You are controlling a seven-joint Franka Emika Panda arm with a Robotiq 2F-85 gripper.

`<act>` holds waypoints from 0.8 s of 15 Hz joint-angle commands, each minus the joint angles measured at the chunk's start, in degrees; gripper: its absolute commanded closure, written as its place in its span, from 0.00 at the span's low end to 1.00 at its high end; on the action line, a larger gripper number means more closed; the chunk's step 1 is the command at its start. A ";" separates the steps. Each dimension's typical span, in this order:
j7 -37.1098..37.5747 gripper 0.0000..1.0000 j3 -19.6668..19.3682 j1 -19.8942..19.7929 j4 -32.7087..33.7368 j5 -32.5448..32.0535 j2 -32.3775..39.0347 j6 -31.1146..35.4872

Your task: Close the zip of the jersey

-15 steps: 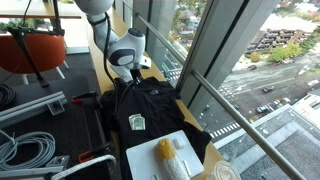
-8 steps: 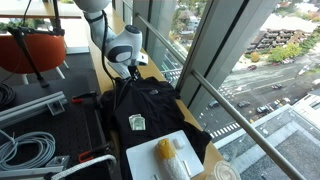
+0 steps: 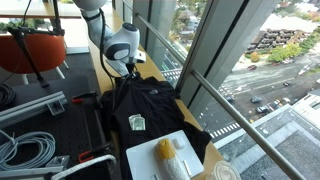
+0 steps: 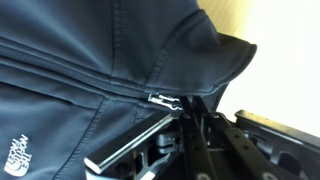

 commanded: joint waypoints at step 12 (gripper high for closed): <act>3.39 0.98 0.94 3.66 3.54 -2.32 1.84 -0.58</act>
